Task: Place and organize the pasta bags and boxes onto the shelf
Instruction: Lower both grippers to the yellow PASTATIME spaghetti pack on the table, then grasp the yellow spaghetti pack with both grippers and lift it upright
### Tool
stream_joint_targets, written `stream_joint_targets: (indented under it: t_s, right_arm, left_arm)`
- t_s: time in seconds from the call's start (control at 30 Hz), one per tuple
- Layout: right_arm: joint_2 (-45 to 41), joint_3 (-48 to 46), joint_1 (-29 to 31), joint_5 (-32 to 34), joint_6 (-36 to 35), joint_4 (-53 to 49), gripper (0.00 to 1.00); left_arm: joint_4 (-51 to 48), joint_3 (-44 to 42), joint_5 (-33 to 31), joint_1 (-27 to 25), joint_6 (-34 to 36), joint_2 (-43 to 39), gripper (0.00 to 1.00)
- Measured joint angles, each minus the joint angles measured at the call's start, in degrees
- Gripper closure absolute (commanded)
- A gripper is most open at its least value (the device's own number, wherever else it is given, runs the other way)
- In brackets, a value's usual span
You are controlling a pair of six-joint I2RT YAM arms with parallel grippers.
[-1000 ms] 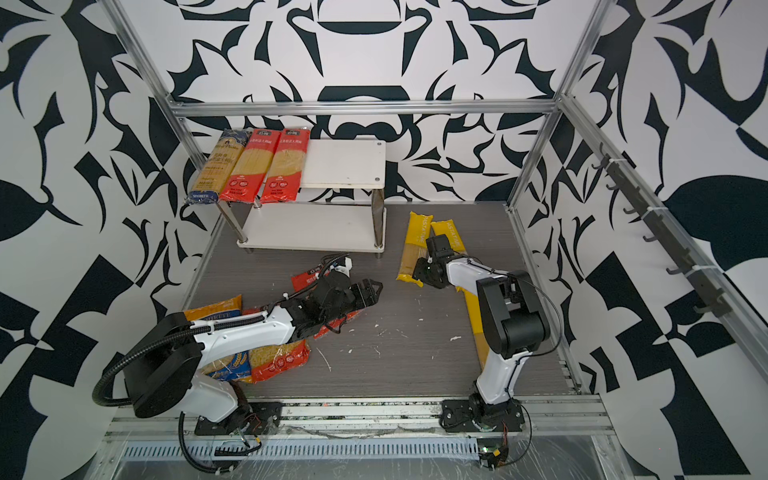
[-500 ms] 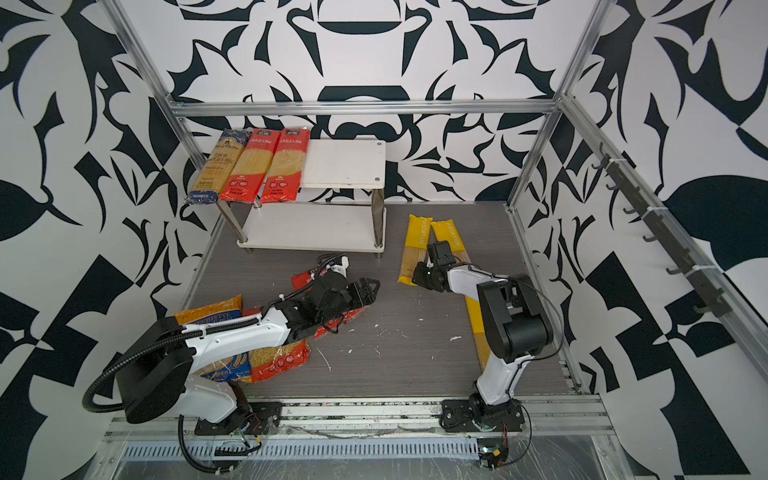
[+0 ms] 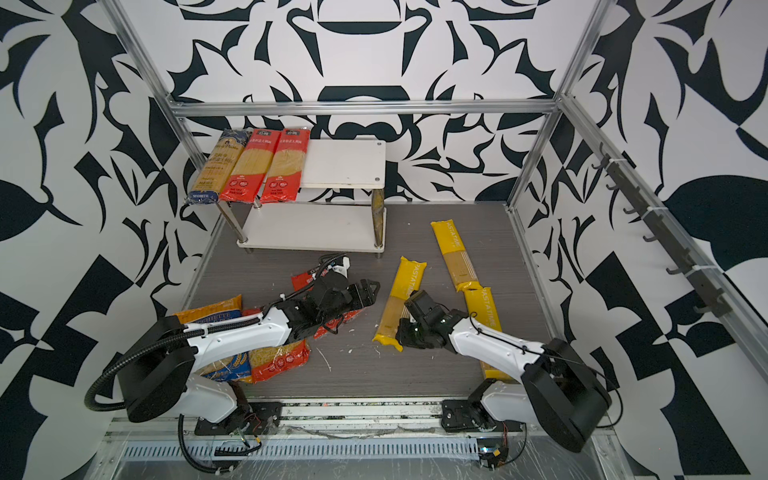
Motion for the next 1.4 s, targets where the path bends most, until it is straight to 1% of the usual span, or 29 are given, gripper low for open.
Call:
stream_joint_targets:
  t_s: [0.07, 0.1, 0.2, 0.27, 0.3, 0.37, 0.47, 0.57, 0.67, 0.73, 0.8, 0.83, 0.97, 1.03, 1.07, 1.2, 1.3, 1.4]
  right_arm:
    - [-2.8, 0.0, -2.5, -0.9, -0.5, -1.5, 0.57]
    - [-3.7, 0.1, -4.7, -1.7, -1.0, -1.8, 0.56]
    - [-3.8, 0.1, -15.3, -5.7, -2.3, 0.3, 0.53]
    - [-1.7, -0.3, -22.2, -7.8, -2.6, 4.7, 0.51]
    - [0.0, -0.4, -24.8, -8.5, -2.7, 6.9, 0.50]
    - [4.7, -0.4, -27.8, -9.9, -2.7, 11.6, 0.49]
    - [12.8, -0.2, -29.0, -12.4, -1.6, 18.6, 0.48]
    - [18.3, 2.4, -29.2, -13.8, -0.3, 25.6, 0.46]
    - [22.7, 4.2, -28.5, -14.4, 1.6, 32.0, 0.45]
    - [24.6, 5.4, -27.4, -13.9, 2.4, 34.2, 0.45]
    - [26.1, 6.7, -25.6, -12.9, 2.9, 35.3, 0.48]
    - [26.9, 7.3, -24.7, -12.2, 3.0, 35.8, 0.52]
    - [28.6, 7.1, -23.1, -10.9, 3.9, 39.0, 0.75]
    - [28.8, 6.2, -23.1, -11.2, 4.2, 40.4, 0.85]
    - [28.7, 5.8, -23.2, -11.8, 4.1, 41.4, 0.89]
    - [27.7, 4.2, -23.3, -13.0, 3.1, 44.7, 0.95]
    - [24.7, 1.9, -23.2, -13.5, 1.5, 45.6, 1.00]
    - [21.1, -0.6, -23.1, -14.0, -0.1, 47.1, 1.00]
  left_arm:
    - [-1.7, 1.0, 1.0, 0.0, 0.6, 1.2, 0.19]
    - [-2.4, 1.6, 1.7, 0.0, 1.0, 1.8, 0.19]
    - [-5.1, 4.2, 4.9, 0.0, 2.4, 4.4, 0.20]
    - [-6.7, 6.3, 7.6, 0.0, 3.5, 6.8, 0.21]
    - [-7.6, 7.4, 8.9, 0.0, 4.1, 7.9, 0.21]
    - [-9.8, 10.3, 12.1, 0.0, 5.5, 11.1, 0.21]
    - [-11.9, 13.9, 16.0, 0.1, 7.6, 15.7, 0.24]
    - [-12.5, 15.3, 19.9, 0.9, 8.4, 19.0, 0.29]
    - [-12.8, 15.5, 22.9, 2.1, 8.6, 21.6, 0.32]
    - [-13.0, 16.3, 24.4, 2.7, 8.8, 23.4, 0.35]
    - [-12.6, 17.0, 25.9, 3.1, 9.0, 24.8, 0.39]
    - [-12.4, 17.7, 26.6, 3.2, 9.0, 25.5, 0.42]
    - [-11.8, 18.4, 29.5, 4.2, 8.9, 26.8, 0.49]
    - [-11.7, 18.4, 30.6, 4.7, 9.0, 26.8, 0.49]
    - [-11.5, 18.4, 31.2, 5.0, 9.0, 26.8, 0.49]
    - [-11.1, 18.2, 32.9, 5.7, 9.5, 26.6, 0.43]
    - [-11.0, 17.1, 33.8, 6.0, 10.1, 24.9, 0.38]
    - [-10.5, 15.1, 34.9, 6.1, 10.8, 21.1, 0.35]
